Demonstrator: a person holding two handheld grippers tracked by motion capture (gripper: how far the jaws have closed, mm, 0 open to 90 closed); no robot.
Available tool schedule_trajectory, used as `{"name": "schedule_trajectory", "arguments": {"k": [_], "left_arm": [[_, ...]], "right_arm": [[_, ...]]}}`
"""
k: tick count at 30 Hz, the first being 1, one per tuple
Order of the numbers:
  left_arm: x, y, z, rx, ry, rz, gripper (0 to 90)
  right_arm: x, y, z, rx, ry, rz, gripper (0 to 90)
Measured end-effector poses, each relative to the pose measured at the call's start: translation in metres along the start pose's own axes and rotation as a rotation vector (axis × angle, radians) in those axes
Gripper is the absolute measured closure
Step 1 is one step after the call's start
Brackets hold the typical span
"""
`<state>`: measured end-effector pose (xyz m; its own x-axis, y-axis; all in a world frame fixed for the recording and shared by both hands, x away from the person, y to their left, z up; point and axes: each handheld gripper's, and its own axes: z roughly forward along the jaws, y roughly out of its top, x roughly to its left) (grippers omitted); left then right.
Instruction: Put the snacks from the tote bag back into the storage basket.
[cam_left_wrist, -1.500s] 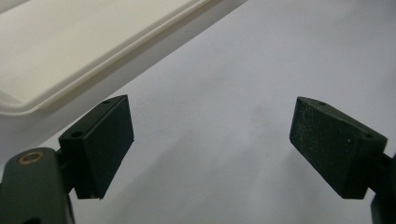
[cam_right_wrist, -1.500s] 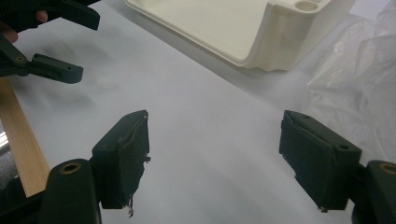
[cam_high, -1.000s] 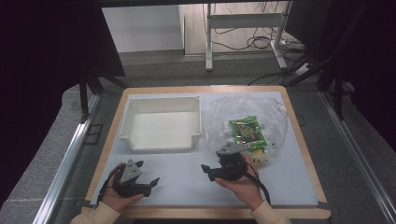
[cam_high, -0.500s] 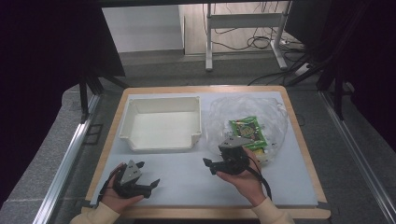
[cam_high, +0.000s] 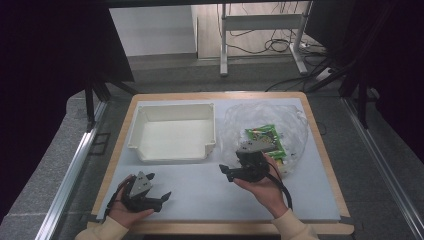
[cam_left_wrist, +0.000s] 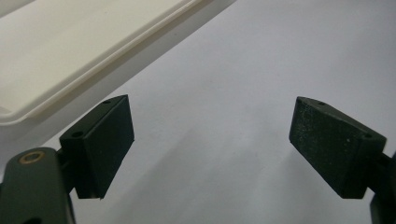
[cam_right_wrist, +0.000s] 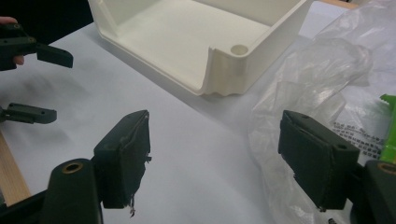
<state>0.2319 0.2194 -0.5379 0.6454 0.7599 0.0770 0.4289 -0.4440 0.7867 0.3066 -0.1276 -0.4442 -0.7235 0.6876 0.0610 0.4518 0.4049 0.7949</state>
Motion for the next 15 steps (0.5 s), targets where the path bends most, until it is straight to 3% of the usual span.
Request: {"name": "schedule_trajectory", "arguments": {"k": [15], "left_arm": [[0.0,0.0,0.0,-0.001,0.0,-0.001,13.8]], "right_arm": [[-0.019,0.019,-0.011,-0.042,-0.061,0.006,26.5]]}}
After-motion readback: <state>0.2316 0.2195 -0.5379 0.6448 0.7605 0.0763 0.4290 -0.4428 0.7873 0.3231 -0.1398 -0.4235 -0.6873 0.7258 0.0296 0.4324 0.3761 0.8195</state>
